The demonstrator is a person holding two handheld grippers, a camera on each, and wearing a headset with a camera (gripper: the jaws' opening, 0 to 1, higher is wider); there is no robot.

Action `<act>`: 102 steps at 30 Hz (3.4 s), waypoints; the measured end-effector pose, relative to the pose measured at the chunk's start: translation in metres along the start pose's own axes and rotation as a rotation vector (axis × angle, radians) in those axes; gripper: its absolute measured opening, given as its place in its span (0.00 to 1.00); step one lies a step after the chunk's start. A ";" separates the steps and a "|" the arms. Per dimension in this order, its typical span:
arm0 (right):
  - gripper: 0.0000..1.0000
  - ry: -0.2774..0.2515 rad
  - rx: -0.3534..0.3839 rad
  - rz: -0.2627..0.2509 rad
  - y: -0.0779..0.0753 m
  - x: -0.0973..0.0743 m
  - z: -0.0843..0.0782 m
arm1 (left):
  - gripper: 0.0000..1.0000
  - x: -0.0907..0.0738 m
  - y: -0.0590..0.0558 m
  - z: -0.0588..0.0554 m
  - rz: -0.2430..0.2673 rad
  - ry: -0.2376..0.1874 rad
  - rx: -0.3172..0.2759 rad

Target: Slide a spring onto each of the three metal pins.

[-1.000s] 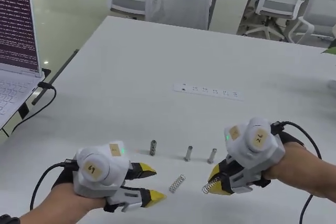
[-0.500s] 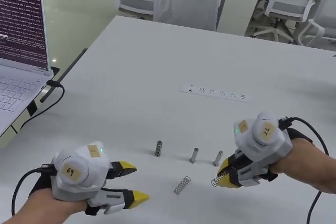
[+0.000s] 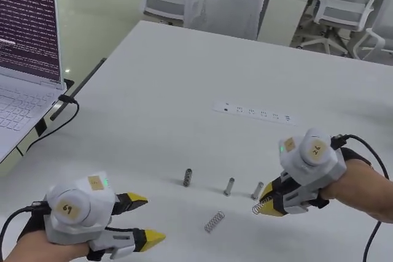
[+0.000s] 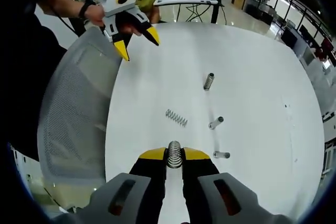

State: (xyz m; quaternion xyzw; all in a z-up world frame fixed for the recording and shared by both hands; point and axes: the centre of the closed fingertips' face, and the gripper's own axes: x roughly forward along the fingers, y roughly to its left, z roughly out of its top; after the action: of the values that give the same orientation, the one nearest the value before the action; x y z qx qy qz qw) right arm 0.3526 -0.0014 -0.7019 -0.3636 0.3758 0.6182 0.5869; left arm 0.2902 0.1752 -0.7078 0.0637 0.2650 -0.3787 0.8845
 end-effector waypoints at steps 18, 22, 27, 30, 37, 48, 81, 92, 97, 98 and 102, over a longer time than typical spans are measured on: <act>0.08 0.013 -0.011 -0.011 -0.029 0.002 0.007 | 0.46 -0.011 0.004 -0.009 0.034 0.005 -0.045; 0.08 0.012 -0.011 -0.017 -0.038 0.004 0.009 | 0.45 -0.013 0.004 -0.009 0.038 0.003 -0.049; 0.08 0.023 -0.023 -0.013 -0.043 0.007 0.011 | 0.45 -0.015 0.007 -0.008 0.051 -0.004 -0.058; 0.08 0.028 -0.026 -0.013 -0.047 0.009 0.013 | 0.45 -0.016 0.009 -0.007 0.057 -0.007 -0.057; 0.08 0.047 -0.048 -0.016 -0.058 0.019 0.015 | 0.45 -0.020 0.009 -0.010 0.060 -0.006 -0.070; 0.08 0.057 -0.062 -0.014 -0.071 0.035 0.022 | 0.46 -0.024 0.012 -0.017 0.081 -0.002 -0.096; 0.08 0.130 -0.112 0.005 -0.084 0.059 0.023 | 0.46 -0.036 0.026 -0.020 0.125 -0.010 -0.131; 0.09 0.153 -0.124 0.018 -0.085 0.067 0.022 | 0.46 -0.037 0.026 -0.023 0.125 -0.005 -0.138; 0.09 0.178 -0.149 0.023 -0.083 0.067 0.020 | 0.46 -0.037 0.026 -0.023 0.124 -0.003 -0.138; 0.09 0.183 -0.152 0.026 -0.082 0.067 0.020 | 0.46 -0.037 0.025 -0.023 0.123 -0.003 -0.139; 0.09 0.201 -0.167 0.032 -0.080 0.069 0.020 | 0.46 -0.036 0.025 -0.023 0.119 -0.003 -0.137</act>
State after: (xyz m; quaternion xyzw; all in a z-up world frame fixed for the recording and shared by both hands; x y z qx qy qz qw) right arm 0.4294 0.0498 -0.7574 -0.4655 0.3855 0.6170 0.5041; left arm 0.2772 0.2227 -0.7109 0.0181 0.2849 -0.3063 0.9081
